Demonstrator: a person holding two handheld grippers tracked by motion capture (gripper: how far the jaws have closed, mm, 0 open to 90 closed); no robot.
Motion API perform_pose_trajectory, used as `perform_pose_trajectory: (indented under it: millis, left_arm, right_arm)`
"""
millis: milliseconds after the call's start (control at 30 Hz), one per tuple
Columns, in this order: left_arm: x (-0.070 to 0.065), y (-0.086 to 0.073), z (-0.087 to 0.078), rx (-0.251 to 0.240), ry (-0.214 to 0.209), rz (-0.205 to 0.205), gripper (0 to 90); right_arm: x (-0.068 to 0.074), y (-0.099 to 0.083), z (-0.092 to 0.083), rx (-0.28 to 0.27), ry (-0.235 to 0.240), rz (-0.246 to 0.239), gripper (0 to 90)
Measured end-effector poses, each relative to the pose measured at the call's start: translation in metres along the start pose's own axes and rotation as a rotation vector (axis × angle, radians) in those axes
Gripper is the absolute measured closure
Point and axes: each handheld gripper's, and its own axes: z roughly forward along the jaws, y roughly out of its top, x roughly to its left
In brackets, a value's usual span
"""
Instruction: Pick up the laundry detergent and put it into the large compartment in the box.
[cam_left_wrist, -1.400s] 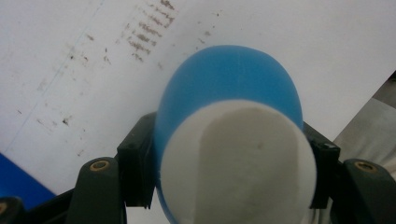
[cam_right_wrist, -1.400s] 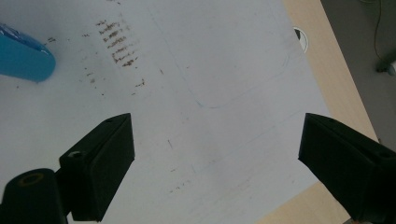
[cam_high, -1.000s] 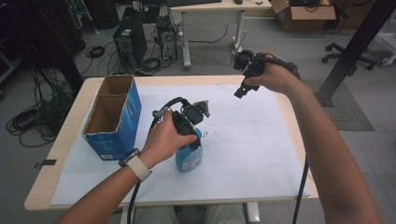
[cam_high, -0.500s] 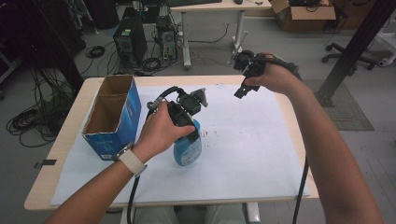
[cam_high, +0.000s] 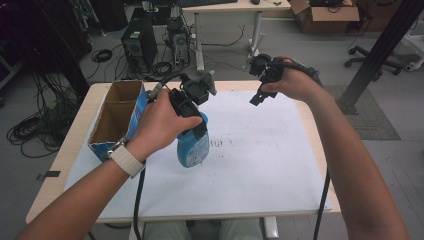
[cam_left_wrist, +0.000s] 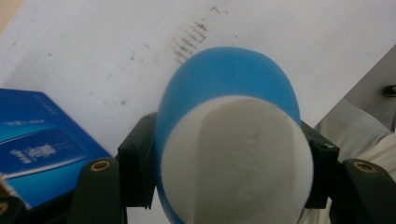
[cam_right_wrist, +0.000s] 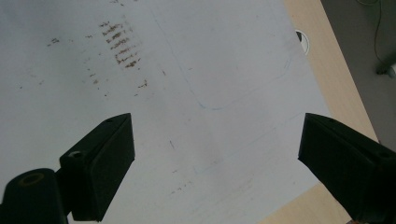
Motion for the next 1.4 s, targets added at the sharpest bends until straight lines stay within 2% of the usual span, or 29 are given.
perform_pose_trajectory:
  millis: [233, 600, 733, 800, 833, 1000, 1033, 1100, 1233, 1267, 1300, 1400]
  left_arm:
    - [0.015, 0.000, -0.035, -0.025, 0.003, -0.060, 37.1]
    - [0.041, 0.000, -0.091, -0.018, 0.057, -0.154, 37.1]
    - [0.053, -0.004, -0.106, -0.013, 0.077, -0.205, 37.2]
    - [0.056, -0.005, -0.109, -0.012, 0.080, -0.219, 37.1]
    - [0.064, -0.008, -0.115, -0.011, 0.083, -0.243, 37.2]
    - [0.083, -0.016, -0.124, -0.012, 0.096, -0.323, 37.2]
    - [0.083, -0.016, -0.124, -0.012, 0.096, -0.323, 37.2]
    - [0.093, -0.019, -0.128, -0.007, 0.107, -0.365, 37.1]
    - [0.108, -0.025, -0.130, -0.001, 0.123, -0.437, 37.1]
    - [0.108, -0.025, -0.130, -0.001, 0.123, -0.437, 37.2]
    - [0.114, -0.026, -0.130, 0.004, 0.129, -0.464, 37.2]
    - [0.124, -0.029, -0.130, 0.011, 0.136, -0.507, 37.2]
  right_arm:
    - [0.000, -0.001, -0.002, -0.003, -0.003, 0.002, 10.6]
    - [0.001, -0.001, -0.003, -0.005, -0.003, 0.002, 10.6]
    - [0.001, -0.001, -0.003, -0.010, -0.006, -0.003, 10.6]
    - [0.001, -0.001, -0.003, -0.013, -0.006, -0.001, 10.6]
    - [0.001, 0.000, -0.003, -0.015, -0.005, -0.002, 10.6]
    - [0.002, 0.001, -0.003, -0.015, -0.004, -0.005, 10.6]
    - [0.002, 0.001, -0.003, -0.015, -0.004, -0.005, 10.6]
    - [0.002, 0.002, -0.002, -0.012, -0.003, -0.008, 10.6]
    - [0.003, 0.003, -0.001, -0.011, -0.003, -0.011, 10.6]
    - [0.003, 0.004, -0.001, -0.010, -0.005, -0.008, 10.6]
    - [0.003, 0.004, -0.001, -0.010, -0.005, -0.007, 10.6]
    - [0.003, 0.004, -0.001, -0.011, -0.005, -0.011, 10.6]
